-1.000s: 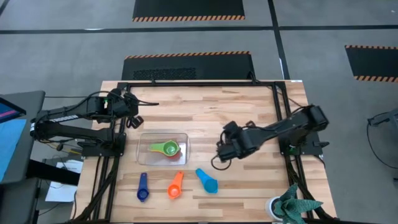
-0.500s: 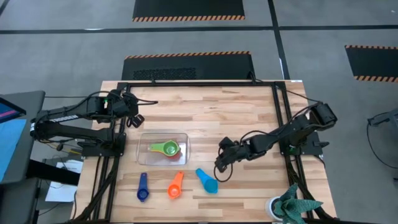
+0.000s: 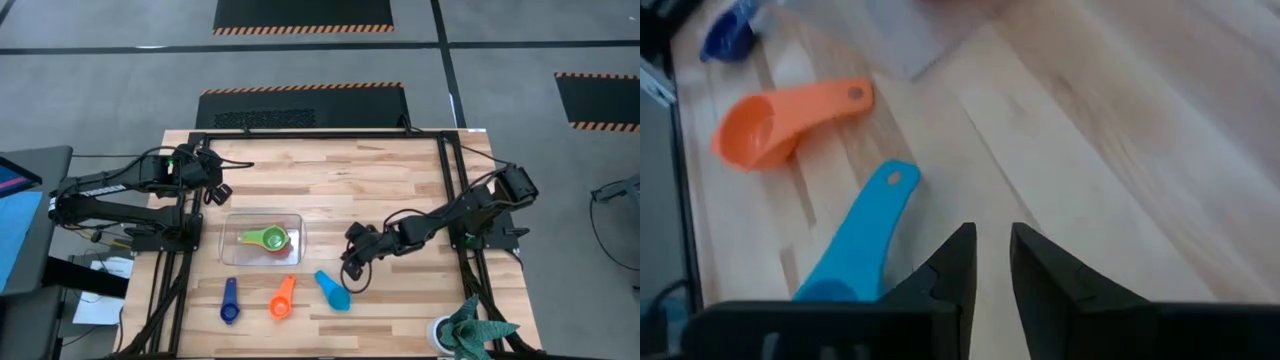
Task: Nest measuring cups in basket
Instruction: Stack the light blue measuring cup on top of the green measuring cup in the transparent bin
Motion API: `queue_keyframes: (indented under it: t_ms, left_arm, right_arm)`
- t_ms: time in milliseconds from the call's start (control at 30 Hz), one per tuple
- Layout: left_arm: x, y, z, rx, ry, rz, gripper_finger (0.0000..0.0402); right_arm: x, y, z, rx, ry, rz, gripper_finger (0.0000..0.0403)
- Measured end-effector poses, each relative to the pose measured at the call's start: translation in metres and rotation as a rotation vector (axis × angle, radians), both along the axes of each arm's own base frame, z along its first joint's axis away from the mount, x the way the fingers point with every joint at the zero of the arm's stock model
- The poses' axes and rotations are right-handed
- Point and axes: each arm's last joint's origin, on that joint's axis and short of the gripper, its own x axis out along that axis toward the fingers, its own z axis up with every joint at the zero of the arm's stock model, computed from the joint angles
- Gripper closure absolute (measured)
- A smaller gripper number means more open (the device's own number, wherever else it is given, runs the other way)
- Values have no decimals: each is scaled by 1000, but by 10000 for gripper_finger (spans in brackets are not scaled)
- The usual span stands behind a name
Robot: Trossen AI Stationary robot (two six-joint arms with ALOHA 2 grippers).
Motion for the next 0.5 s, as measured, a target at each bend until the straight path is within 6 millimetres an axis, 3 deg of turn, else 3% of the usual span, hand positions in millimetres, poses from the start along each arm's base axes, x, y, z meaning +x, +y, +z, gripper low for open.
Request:
queue_keyframes:
  t_ms: [300, 500]
  left_arm:
    - [0, 0, 0, -2, -5, 6, 402]
    - [0, 0, 0, -2, -5, 6, 402]
  right_arm:
    - [4, -9, 2, 15, -25, -43, 309]
    - [6, -16, 2, 6, -25, -57, 254]
